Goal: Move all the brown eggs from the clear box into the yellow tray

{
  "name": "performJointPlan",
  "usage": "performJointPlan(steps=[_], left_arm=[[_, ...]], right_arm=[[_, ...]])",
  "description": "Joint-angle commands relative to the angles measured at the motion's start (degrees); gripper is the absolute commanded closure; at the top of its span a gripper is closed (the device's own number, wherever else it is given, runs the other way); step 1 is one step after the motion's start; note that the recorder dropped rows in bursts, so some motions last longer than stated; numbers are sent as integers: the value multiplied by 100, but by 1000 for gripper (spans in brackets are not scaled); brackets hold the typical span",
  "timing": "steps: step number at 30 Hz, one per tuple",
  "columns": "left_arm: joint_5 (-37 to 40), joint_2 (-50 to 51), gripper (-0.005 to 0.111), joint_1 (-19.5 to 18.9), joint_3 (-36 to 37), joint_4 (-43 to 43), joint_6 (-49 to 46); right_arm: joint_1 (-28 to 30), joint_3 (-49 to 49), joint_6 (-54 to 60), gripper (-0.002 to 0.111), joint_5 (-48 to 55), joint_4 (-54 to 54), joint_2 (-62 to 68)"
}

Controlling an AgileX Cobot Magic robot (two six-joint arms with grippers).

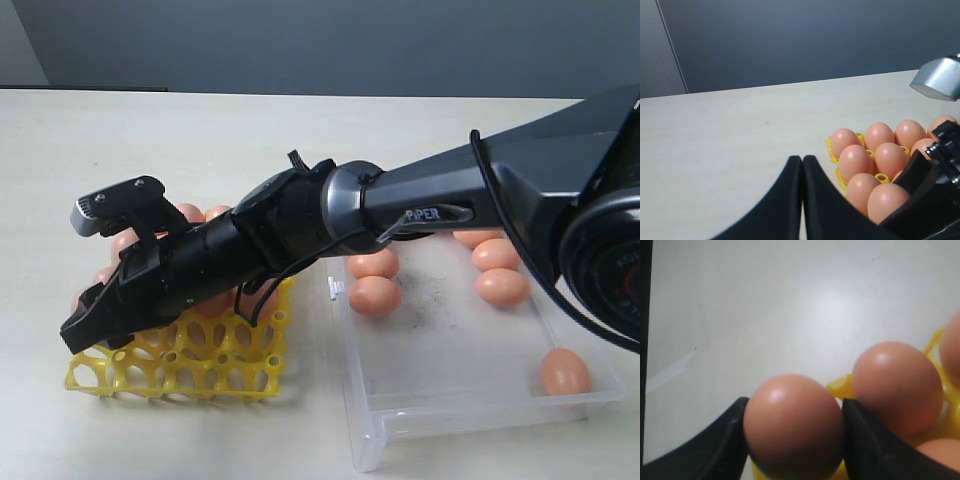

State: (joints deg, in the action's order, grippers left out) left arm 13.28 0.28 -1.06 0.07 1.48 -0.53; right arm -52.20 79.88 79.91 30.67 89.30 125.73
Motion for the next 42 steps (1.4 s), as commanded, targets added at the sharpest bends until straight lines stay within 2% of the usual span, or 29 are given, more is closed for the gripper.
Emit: performJointPlan(steps=[1,5,7,12,15,22,31,35,42], left_arm=[[2,-28,106,60,-7,7,10],[2,-28,106,60,-7,7,10],[2,-28,106,60,-7,7,10],[2,-28,106,60,-7,7,10],[2,-28,106,60,-7,7,10],[2,-28,106,60,-7,7,10],[0,-28,106,60,-7,7,-2],[0,-28,106,60,-7,7,-2],[0,-28,106,60,-7,7,-2]], right_arm=[[9,38,52,109,-102,13,-4],[9,38,109,109,-101,13,-4],[9,38,127,104,-101,13,-4],[9,38,126,72,-101,14,-4],[9,38,126,62,-77,14,-4],[9,38,126,61,179,-37,-4],[-208,38,126,61,-51,-298,-4],[-208,38,-95,50,-182,-437,-4],[-208,38,-229,50,-229,-730,-332]])
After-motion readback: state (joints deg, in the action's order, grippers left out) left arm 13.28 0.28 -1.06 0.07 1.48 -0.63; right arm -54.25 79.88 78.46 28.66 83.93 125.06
